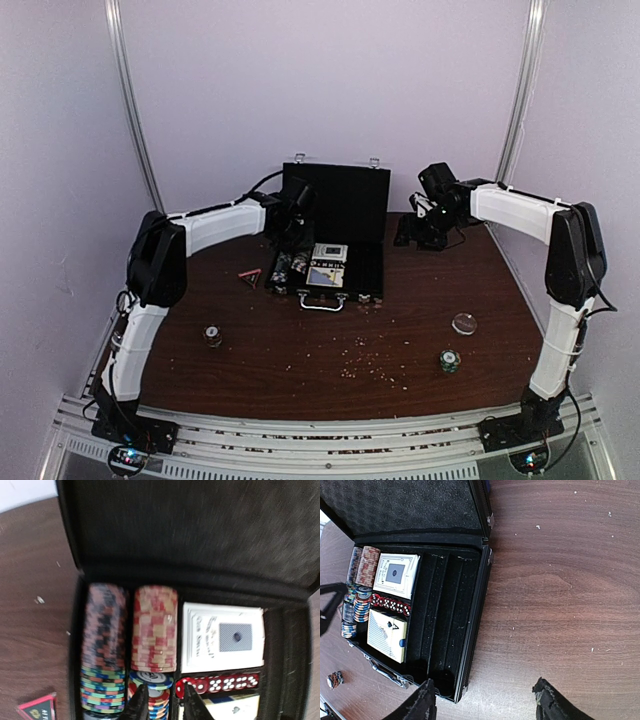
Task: Pack up texas hold em set
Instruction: Adjust the dice at the slot, then pick up the dealer button from the corner of the board.
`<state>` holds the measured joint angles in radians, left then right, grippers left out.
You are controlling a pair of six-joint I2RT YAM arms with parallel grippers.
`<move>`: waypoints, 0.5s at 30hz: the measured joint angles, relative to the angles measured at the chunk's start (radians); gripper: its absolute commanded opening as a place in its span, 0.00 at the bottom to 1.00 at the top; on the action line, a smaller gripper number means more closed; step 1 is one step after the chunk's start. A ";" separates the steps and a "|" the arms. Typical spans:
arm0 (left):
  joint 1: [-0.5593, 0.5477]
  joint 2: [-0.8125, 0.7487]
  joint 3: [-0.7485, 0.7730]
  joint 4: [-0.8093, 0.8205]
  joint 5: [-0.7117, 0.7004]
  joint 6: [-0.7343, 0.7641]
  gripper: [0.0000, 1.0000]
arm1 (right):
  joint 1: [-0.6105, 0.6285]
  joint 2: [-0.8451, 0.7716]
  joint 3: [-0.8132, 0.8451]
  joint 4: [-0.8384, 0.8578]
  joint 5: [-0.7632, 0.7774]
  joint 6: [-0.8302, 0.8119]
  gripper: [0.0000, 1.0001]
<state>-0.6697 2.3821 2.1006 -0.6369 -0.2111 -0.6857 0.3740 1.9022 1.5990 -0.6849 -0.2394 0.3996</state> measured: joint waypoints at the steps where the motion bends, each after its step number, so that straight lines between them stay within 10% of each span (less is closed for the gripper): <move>1: 0.002 -0.012 -0.001 0.006 -0.003 0.003 0.29 | 0.000 0.000 0.000 0.000 0.000 0.000 0.68; 15: 0.000 -0.373 -0.356 0.118 -0.138 0.015 0.52 | -0.007 0.000 0.000 0.001 0.001 0.000 0.69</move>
<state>-0.6693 2.0087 1.7443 -0.5186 -0.3496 -0.6704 0.3672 1.9022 1.5990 -0.6842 -0.2386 0.3992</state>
